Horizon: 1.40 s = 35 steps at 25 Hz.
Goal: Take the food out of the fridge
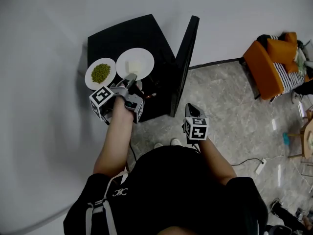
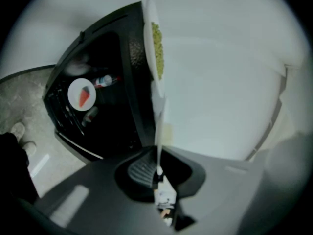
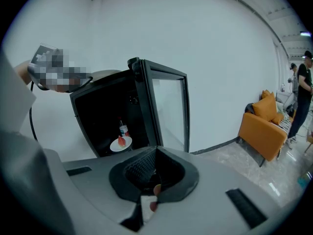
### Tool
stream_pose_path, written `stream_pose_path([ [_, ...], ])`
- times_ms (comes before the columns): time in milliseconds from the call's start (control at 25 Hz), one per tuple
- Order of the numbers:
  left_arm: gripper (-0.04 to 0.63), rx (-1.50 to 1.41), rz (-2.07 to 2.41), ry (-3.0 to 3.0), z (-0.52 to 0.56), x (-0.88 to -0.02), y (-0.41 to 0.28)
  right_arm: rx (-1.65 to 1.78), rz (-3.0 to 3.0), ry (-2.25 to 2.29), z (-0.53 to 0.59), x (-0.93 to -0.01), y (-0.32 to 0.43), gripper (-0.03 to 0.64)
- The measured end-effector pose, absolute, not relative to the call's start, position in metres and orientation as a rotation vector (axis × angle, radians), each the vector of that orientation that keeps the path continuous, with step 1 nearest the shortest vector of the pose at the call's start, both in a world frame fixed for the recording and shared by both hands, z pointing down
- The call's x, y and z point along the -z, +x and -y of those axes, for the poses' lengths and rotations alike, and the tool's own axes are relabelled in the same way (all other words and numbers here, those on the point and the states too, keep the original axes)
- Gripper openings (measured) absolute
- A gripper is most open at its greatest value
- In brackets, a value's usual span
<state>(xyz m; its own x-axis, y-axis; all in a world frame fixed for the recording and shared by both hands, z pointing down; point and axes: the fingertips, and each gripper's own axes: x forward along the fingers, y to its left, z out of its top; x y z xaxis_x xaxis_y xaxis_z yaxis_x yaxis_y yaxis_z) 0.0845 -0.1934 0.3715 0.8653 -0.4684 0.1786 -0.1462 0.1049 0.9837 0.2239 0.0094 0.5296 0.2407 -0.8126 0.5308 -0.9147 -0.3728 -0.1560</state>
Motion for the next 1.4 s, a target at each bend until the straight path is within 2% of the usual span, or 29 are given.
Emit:
stream_pose_path([
  [600, 0.034, 0.322, 0.498, 1.461, 0.207, -0.371, 0.093, -0.822, 1.610, 2.311, -0.026, -0.532, 0.224, -0.008],
  [720, 0.108, 0.361, 0.484, 1.491, 0.211, -0.366, 0.092, -0.819, 1.608, 2.316, -0.024, -0.533, 0.224, -0.008],
  [920, 0.160, 0.379, 0.479, 1.534, 0.206, -0.359, 0.086, -0.807, 1.617, 2.294, -0.021, -0.532, 0.220, -0.008],
  [1200, 0.166, 0.352, 0.480, 1.619, 0.182, -0.357, 0.069, -0.810, 1.653, 2.251, -0.014, -0.535, 0.211, -0.008],
  [1280, 0.140, 0.326, 0.503, 1.669, 0.174, -0.361, 0.062, -0.808, 1.665, 2.242, -0.010, -0.536, 0.209, -0.008],
  [1320, 0.097, 0.307, 0.528, 1.703, 0.170, -0.363, 0.059, -0.806, 1.672, 2.237, -0.008, -0.536, 0.207, -0.008],
  [1360, 0.026, 0.288, 0.553, 1.742, 0.167, -0.366, 0.056, -0.799, 1.680, 2.230, -0.005, -0.534, 0.206, -0.008],
  [1400, 0.002, 0.274, 0.571, 1.788, 0.164, -0.367, 0.053, -0.782, 1.691, 2.219, -0.003, -0.531, 0.203, -0.008],
])
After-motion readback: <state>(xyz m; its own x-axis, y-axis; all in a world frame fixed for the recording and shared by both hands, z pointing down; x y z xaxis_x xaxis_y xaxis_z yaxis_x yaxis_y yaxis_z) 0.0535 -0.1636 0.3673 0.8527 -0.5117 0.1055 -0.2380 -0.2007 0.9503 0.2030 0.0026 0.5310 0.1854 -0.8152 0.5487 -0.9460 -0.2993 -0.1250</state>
